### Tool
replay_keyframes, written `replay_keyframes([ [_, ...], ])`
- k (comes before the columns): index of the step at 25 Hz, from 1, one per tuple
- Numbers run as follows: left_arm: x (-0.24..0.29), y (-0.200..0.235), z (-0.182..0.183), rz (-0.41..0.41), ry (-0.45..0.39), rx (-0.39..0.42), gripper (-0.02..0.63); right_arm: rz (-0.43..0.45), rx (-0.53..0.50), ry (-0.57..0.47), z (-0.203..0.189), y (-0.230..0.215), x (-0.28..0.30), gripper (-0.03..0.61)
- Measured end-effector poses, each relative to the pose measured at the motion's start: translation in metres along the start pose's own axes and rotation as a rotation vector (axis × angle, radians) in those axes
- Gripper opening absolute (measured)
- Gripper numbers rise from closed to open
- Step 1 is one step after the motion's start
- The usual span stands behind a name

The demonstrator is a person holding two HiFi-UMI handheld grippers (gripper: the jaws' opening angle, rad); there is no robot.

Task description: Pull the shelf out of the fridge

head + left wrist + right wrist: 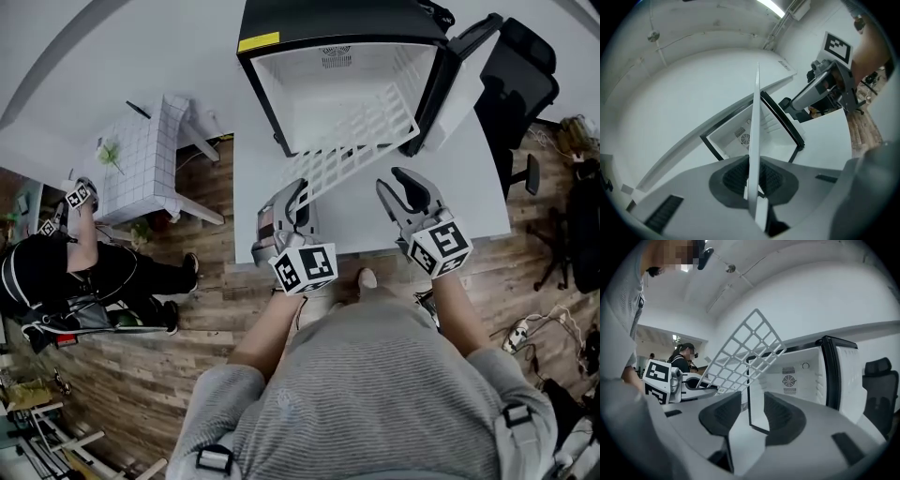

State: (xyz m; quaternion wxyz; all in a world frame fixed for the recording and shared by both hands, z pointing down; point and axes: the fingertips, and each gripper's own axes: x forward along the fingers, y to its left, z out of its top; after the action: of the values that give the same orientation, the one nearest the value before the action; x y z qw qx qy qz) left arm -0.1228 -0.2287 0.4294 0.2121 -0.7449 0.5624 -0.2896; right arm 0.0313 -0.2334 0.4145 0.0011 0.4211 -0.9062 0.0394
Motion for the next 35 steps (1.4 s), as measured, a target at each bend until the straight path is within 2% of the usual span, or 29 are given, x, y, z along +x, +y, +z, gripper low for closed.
replay_keyframes([
  [4,-0.013,0.009,0.010,0.020,-0.020,0.027,0.035,0.014,0.001,-0.012,0.003,0.011,0.000,0.158],
  [16,-0.018,0.011,0.018,0.024,-0.041,0.022,0.035,0.022,0.009,-0.054,0.012,0.014,-0.001,0.153],
  [17,-0.018,0.011,0.019,0.024,-0.042,0.020,0.037,0.024,-0.001,-0.055,0.014,0.014,-0.001,0.128],
  [18,-0.017,0.011,0.020,0.024,-0.044,0.019,0.037,0.027,-0.009,-0.058,0.017,0.014,-0.002,0.052],
  [20,-0.016,0.011,0.023,0.024,-0.047,0.020,0.037,0.036,-0.015,-0.069,0.021,0.014,-0.003,0.020],
  [35,-0.008,0.012,0.034,0.030,-0.064,0.038,0.037,0.046,-0.031,-0.054,0.018,0.006,0.001,0.012],
])
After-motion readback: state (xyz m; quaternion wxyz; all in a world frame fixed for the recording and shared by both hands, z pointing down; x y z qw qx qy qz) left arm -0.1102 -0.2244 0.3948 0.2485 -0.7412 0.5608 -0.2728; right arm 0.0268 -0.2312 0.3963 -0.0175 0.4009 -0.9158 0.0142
